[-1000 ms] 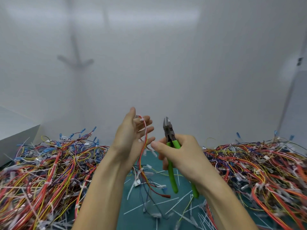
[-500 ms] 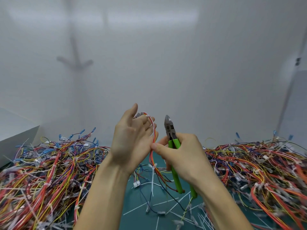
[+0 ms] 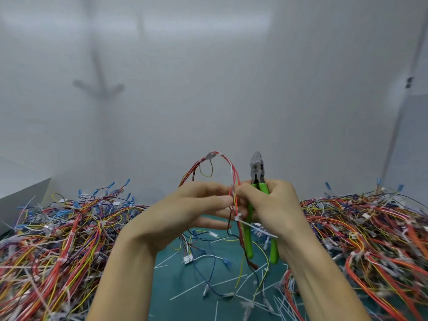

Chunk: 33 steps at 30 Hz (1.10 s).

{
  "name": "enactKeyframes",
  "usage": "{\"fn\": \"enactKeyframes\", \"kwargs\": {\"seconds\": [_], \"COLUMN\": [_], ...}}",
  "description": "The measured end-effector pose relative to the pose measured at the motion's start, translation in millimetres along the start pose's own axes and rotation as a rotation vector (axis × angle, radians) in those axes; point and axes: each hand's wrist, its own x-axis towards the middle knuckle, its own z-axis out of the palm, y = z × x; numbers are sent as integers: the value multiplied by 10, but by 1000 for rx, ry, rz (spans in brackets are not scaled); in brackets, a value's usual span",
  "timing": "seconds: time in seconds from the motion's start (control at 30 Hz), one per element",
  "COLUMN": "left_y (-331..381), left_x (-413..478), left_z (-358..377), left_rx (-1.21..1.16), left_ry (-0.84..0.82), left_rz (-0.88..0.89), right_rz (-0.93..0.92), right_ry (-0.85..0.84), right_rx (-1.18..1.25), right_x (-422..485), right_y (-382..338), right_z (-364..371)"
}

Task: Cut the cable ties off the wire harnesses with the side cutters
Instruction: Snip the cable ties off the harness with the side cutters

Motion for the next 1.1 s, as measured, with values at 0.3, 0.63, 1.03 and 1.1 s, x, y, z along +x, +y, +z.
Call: {"fn": "enactKeyframes", "kwargs": {"seconds": [0.3,0.63,1.03,1.1], "left_y": [41,43,34,42], "left_x": [66,128,176,166], "left_z": [131,96,146,141], "left_rx": [113,-277,-277,-281], "left_ry": [131,500,663,666], "left_rz": [58,144,184,199], "right_rz": [37,9,-127,-125], "right_ry": [61,-102,-203,-195], "right_rx": [98,-455,-819,-823], "right_x": [41,37,-100,-105], "right_y": [43,2,-11,-17], "right_z": [-18,-89,71,67]}}
